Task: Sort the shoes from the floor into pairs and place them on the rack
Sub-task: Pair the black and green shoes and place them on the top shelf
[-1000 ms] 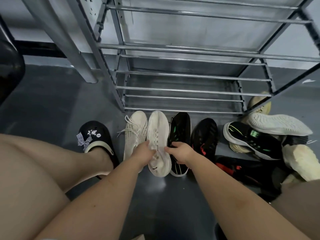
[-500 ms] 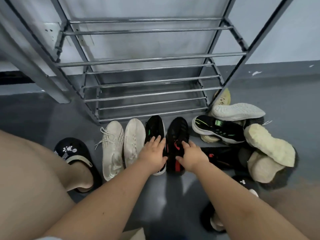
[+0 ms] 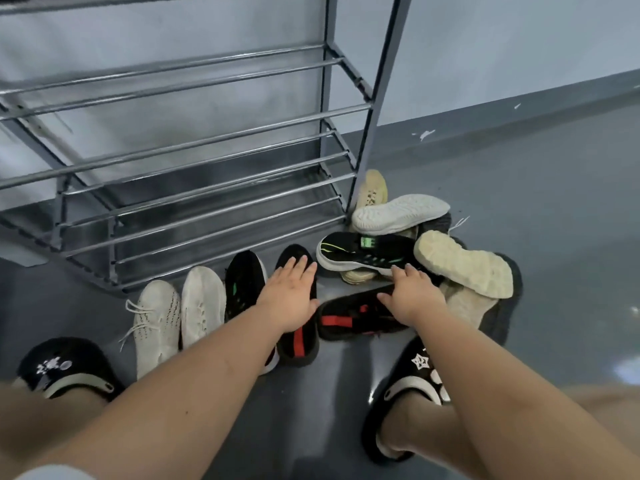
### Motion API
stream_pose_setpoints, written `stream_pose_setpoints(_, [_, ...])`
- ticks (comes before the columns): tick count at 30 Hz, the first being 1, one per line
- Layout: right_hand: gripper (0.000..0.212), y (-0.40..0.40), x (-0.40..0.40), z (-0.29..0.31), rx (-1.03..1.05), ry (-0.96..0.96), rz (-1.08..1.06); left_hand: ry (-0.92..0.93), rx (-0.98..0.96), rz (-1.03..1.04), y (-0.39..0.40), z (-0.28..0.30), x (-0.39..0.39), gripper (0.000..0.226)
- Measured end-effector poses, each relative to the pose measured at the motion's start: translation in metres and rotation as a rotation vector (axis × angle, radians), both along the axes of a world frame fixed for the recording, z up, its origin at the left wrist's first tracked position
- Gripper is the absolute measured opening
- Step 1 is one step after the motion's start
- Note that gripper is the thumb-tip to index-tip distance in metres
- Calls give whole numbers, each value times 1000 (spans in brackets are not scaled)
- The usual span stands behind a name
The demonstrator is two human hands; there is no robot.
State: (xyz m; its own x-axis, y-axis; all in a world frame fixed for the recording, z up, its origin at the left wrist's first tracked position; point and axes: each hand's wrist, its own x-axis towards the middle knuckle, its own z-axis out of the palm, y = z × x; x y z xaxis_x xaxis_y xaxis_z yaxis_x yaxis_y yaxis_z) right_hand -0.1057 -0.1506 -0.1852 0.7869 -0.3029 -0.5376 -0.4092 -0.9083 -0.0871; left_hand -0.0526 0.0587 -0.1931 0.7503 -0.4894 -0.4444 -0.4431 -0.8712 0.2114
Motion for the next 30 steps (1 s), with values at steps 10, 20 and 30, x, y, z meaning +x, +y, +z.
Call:
stream_pose_setpoints(10, [69, -7, 67, -11, 95, -44, 149, 165, -96, 242, -19, -18, 40, 70])
stream_pose_setpoints(20, [70, 11, 116, -67, 268, -44, 125, 323, -81, 272, -17, -51, 90, 67])
stream_pose_setpoints(30, [65, -6, 146, -87, 295, -53, 125, 557, -368, 612, -54, -84, 116, 52])
